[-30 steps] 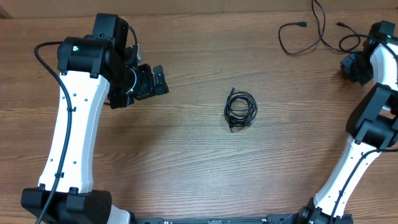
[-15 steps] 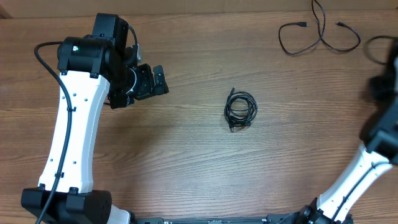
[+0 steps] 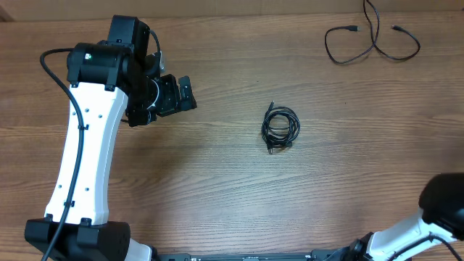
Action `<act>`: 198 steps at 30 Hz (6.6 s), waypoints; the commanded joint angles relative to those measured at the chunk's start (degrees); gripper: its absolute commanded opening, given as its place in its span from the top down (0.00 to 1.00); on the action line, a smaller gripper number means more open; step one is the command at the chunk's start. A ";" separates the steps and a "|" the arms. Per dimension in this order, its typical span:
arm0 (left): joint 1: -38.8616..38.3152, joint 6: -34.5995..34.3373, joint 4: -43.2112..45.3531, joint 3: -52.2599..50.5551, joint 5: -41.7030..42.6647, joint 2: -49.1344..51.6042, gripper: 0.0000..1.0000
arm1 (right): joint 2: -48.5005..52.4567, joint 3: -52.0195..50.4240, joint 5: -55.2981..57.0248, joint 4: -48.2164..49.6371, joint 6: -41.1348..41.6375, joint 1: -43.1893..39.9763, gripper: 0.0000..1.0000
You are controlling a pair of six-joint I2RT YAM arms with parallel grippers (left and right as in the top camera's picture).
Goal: Untangle cables
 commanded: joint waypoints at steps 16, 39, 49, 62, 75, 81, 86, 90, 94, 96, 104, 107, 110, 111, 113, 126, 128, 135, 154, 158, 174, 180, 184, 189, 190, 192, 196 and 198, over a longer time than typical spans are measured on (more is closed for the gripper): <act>-0.55 0.46 0.07 0.74 0.59 -1.07 0.00 | 2.03 -0.68 -13.60 -12.63 -29.07 27.43 0.00; -0.55 0.46 0.07 0.72 0.59 -1.07 0.00 | -10.91 -1.99 -4.15 -22.62 -23.19 43.12 0.00; -0.55 0.46 0.07 0.72 0.59 -1.07 0.00 | -12.85 -16.37 0.83 -20.11 -22.51 45.46 0.00; -0.55 -1.53 0.00 0.72 0.66 -1.07 0.00 | -11.91 -36.39 -3.08 2.75 -22.32 45.46 0.07; -1.14 -0.26 -3.08 0.72 10.51 -1.07 0.00 | -7.41 -45.38 -4.22 10.73 -22.08 45.70 0.49; -5.97 4.39 -4.00 0.72 10.73 -1.07 0.00 | -4.61 -45.68 -4.31 11.41 -21.44 46.05 0.54; -10.19 4.07 -2.47 0.72 4.50 -1.07 0.00 | -4.59 -45.66 -7.65 11.61 -20.81 46.05 0.53; -11.37 4.07 -1.92 0.72 2.32 -1.07 0.01 | -4.59 -45.35 -7.26 11.56 -20.76 45.24 0.48; -11.37 4.09 -1.64 0.72 2.29 -1.01 0.00 | -4.59 -43.91 -7.23 10.49 -20.79 43.32 0.45; -11.56 4.11 -1.57 0.72 2.23 -0.94 0.00 | -4.59 -43.17 -7.23 10.27 -20.79 41.75 0.44; -12.44 4.11 -1.51 -0.92 1.90 -0.85 0.00 | -4.59 -42.93 -7.26 9.75 -21.49 35.19 0.40; -12.44 4.09 -1.20 -1.79 1.95 -0.85 0.00 | -4.59 -42.95 -7.21 9.62 -22.99 34.88 0.40; -12.44 4.09 -0.92 -2.12 2.08 -0.79 0.00 | -4.59 -42.95 -6.45 11.52 -22.62 34.88 0.40; -12.44 4.09 -0.87 -2.12 2.08 -0.76 0.00 | -4.57 -42.95 -5.64 12.44 -21.97 34.88 0.40; -12.46 4.09 -0.92 -2.14 2.14 -0.74 0.01 | -4.57 -42.95 -5.18 14.34 -20.68 34.88 0.41; -14.93 4.09 0.52 -2.32 1.88 -0.70 0.00 | -4.48 -43.04 -16.55 14.29 -24.70 39.60 0.48; -15.06 4.09 0.83 -2.32 1.90 -0.66 0.00 | -4.48 -43.04 -16.22 14.12 -24.65 41.27 0.48; -15.13 4.11 0.59 -2.32 1.90 -0.63 0.01 | -4.46 -43.04 -13.73 16.17 -22.71 46.21 0.50; -15.15 4.11 -0.39 -2.32 1.88 -0.63 0.00 | -4.46 -43.04 -1.70 13.86 -20.65 49.27 0.57; -15.15 4.11 -0.28 -2.32 1.86 -0.63 0.00 | -4.44 -43.06 -5.27 14.34 -20.83 49.75 0.61; -15.17 4.11 -0.04 -2.32 1.88 -0.63 0.00 | -2.27 -44.19 -5.38 16.85 -20.81 50.07 0.81; -15.17 4.11 0.00 -2.32 1.88 -0.63 0.00 | -2.34 -42.84 -12.35 17.09 -20.83 49.75 0.96; -15.17 4.13 0.17 -2.32 1.86 -0.63 0.00 | -3.21 -37.99 -27.15 16.17 -25.03 49.13 0.96; -15.17 4.42 0.26 -2.32 1.86 -0.63 0.01 | -5.60 -29.81 -45.35 14.19 -30.32 48.98 0.96; -15.17 4.59 0.26 -2.32 1.84 -0.63 0.00 | -5.97 -28.59 -46.14 13.73 -30.32 48.98 0.96; -15.17 4.55 0.26 -2.32 1.38 -0.63 0.01 | -6.91 -26.25 -46.47 12.15 -30.27 48.98 0.96; -15.17 4.55 0.35 -2.32 0.35 -0.63 0.01 | -8.61 -24.96 -44.06 10.99 -30.34 48.98 0.96; -15.17 4.55 0.74 -2.32 0.35 -0.63 0.00 | -8.68 -24.98 -37.81 9.92 -29.86 49.00 0.96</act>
